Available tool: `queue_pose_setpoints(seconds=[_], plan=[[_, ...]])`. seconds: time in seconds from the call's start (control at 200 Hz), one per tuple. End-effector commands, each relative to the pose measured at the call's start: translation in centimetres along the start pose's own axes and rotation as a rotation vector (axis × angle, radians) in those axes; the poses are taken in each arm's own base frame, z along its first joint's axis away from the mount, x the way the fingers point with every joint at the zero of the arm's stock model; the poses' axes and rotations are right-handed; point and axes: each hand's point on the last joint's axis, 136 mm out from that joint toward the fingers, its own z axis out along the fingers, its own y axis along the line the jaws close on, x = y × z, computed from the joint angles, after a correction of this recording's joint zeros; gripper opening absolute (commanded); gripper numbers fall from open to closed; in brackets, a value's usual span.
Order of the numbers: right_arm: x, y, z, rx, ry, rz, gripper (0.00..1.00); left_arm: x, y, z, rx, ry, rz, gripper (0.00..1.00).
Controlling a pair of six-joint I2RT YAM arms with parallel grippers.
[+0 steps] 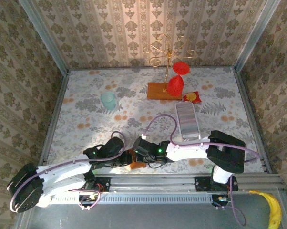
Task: Put the credit cards into the card holder
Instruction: Close the button on the card holder, then reset both arms
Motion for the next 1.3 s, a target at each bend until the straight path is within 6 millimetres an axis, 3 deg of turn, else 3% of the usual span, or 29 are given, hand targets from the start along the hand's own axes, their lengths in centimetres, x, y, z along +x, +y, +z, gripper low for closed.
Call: queue_pose_setpoints(seconds=[0.0, 0.095, 0.22, 0.29, 0.455, 0.505, 0.55, 0.62, 0.7, 0.745, 0.88, 0.91, 1.095, 1.295], plan=[[3.6, -6.4, 1.1, 0.254, 0.112, -0.021, 0.0, 0.3, 2.3, 0.0, -0.066, 0.0, -0.008, 0.0], [3.8, -7.0, 1.1, 0.269, 0.113, -0.006, 0.0, 0.1, 2.0, -0.5, -0.048, 0.0, -0.004, 0.0], [2.1, -3.6, 1.0, 0.139, 0.035, -0.018, 0.0, -0.9, 1.5, -2.3, -0.069, -0.036, 0.036, 0.07], [0.8, -1.0, 0.7, 0.065, -0.008, -0.039, 0.0, -1.7, 1.2, -3.5, -0.075, -0.076, 0.046, 0.19], [-1.9, 3.6, -0.6, -0.064, -0.095, -0.061, 0.26, -3.6, 1.4, -6.5, -0.116, -0.176, 0.013, 0.5], [-2.9, 4.4, -1.4, -0.076, -0.134, -0.068, 0.3, -4.3, 1.2, -7.4, -0.12, -0.212, 0.013, 0.62], [-3.8, 4.9, -2.3, -0.076, -0.165, -0.087, 0.35, -5.0, 1.2, -8.4, -0.136, -0.248, 0.009, 0.67], [-5.2, 5.2, -4.2, -0.04, -0.218, -0.124, 0.37, -6.3, 1.4, -10.2, -0.183, -0.319, 0.0, 0.73], [-6.7, 5.1, -6.5, -0.025, -0.278, -0.162, 0.4, -8.1, 1.5, -12.2, -0.236, -0.412, 0.002, 0.89], [-7.6, 5.0, -7.7, -0.035, -0.312, -0.17, 0.41, -9.1, 1.4, -13.5, -0.264, -0.467, 0.0, 1.0], [-9.9, 3.0, -10.9, -0.029, -0.405, -0.223, 0.51, -12.5, 0.3, -16.8, -0.303, -0.615, 0.041, 1.0], [-10.7, 2.7, -12.5, -0.035, -0.443, -0.234, 0.54, -13.2, 0.2, -17.5, -0.318, -0.644, 0.044, 1.0], [-14.2, -1.8, -17.6, 0.055, -0.62, -0.378, 0.71, -17.3, 1.1, -21.0, -0.445, -0.835, 0.077, 1.0], [-18.0, -8.5, -23.1, 0.172, -0.899, -0.465, 0.83, -20.1, 6.2, -25.1, -0.703, -1.058, 0.028, 1.0]])
